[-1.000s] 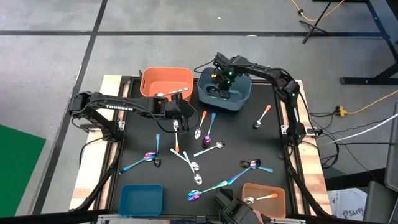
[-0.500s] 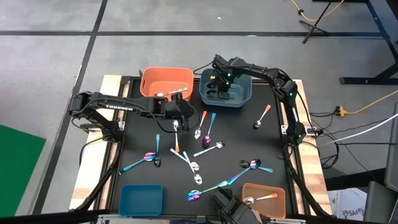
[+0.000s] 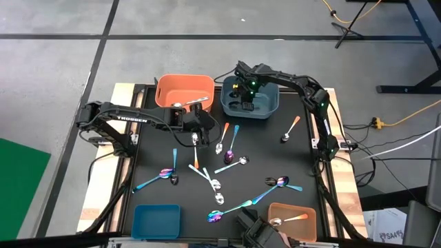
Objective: Sort silverware by color (type)
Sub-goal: Put the blue spoon into the top blue bin, then put the white patterned spoon into the top orange bin
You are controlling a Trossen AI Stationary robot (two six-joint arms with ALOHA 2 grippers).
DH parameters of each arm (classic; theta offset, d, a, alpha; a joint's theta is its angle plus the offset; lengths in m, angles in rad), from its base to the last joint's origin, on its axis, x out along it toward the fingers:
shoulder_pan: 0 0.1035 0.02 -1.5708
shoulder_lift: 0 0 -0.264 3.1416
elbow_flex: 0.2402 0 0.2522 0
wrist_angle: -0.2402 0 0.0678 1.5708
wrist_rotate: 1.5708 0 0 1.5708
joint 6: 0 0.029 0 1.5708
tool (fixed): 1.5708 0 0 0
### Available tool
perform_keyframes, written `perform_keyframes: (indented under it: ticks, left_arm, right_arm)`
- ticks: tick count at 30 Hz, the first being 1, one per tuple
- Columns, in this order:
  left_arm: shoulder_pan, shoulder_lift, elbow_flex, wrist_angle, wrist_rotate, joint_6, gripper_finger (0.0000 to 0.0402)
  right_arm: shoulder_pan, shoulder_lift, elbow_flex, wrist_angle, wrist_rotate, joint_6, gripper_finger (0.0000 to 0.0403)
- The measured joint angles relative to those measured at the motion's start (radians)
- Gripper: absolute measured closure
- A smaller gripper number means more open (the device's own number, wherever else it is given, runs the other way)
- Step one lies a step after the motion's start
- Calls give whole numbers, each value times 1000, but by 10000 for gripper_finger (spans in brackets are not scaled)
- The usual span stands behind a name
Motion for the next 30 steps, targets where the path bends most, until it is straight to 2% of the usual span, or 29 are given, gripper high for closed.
perform_keyframes:
  ticks: [7,10,13,17,22,30]
  left_arm:
    - [0,0,0,0,0,-76,311]
    - [0,0,0,0,0,-172,311]
    - [0,0,0,0,7,-331,311]
    - [0,0,0,-1,90,-588,311]
    - [-11,0,0,-14,238,-811,311]
    - [-120,0,0,-53,316,-1094,311]
  right_arm:
    - [0,0,0,0,0,0,341]
    - [0,0,0,0,0,0,339]
    - [0,0,0,0,0,0,340]
    - [0,0,0,0,0,0,342]
    - [0,0,0,0,0,0,342]
    - [0,-1,0,0,0,0,342]
